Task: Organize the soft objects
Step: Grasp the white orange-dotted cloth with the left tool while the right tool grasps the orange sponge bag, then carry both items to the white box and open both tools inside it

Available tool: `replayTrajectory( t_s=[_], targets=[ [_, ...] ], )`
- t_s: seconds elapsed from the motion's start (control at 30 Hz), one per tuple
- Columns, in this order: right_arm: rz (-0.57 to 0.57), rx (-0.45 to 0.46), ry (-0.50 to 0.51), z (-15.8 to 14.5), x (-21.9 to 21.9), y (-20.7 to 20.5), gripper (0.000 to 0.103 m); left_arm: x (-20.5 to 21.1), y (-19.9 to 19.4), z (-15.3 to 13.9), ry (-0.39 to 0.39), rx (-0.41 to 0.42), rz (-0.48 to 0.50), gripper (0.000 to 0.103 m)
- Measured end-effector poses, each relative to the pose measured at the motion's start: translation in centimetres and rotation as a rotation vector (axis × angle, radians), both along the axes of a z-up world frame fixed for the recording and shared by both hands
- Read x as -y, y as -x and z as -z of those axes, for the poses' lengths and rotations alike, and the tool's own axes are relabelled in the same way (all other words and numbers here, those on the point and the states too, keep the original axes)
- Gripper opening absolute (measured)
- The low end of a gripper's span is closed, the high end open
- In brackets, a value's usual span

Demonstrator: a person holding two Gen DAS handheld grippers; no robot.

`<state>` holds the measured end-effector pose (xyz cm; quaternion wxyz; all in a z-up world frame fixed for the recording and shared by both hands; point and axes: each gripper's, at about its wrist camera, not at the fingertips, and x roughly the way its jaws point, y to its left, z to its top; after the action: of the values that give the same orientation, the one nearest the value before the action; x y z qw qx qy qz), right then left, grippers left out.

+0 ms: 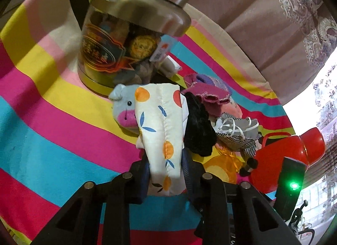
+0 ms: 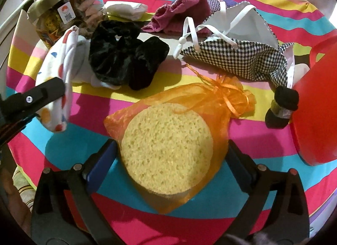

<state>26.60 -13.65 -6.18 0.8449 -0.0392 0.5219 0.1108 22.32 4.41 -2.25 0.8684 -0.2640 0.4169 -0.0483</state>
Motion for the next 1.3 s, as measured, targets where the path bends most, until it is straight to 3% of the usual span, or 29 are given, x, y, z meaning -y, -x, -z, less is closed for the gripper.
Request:
replayTrajectory(
  t_s=[0.13, 0.2, 0.4, 0.67, 1.1, 1.3],
  targets=[
    [0.012, 0.01, -0.003, 0.1, 0.5, 0.1, 0.097, 0.0, 0.7, -0.5, -0.013, 0.031, -0.011, 0.029],
    [0.009, 0.025, -0.003, 0.0, 0.6, 0.0, 0.085, -0.2, 1.3, -0.6, -0.023, 0.034, -0.027, 0.029],
    [0.0, 0.042, -0.03, -0.2, 1.2, 0.5, 0.084, -0.4, 3.2, -0.5, 0.022, 0.002, -0.031, 0.029],
    [0.017, 0.106, -0.065, -2.5, 3.6, 2.1, 0.084, 0.7, 4.9, -1.8, -0.019, 0.023, -0.045, 0.029],
    [0.055, 0.207, -0.076, -7.1, 7.0, 7.3, 0.084, 5.8, 7.6, -4.2, -0.079, 0.056, 0.054, 0.029],
    [0.071, 0.204, -0.105, -7.9, 9.1, 9.4, 0.084, 7.7, 8.7, -4.9, -0.082, 0.057, 0.095, 0.029]
  ],
)
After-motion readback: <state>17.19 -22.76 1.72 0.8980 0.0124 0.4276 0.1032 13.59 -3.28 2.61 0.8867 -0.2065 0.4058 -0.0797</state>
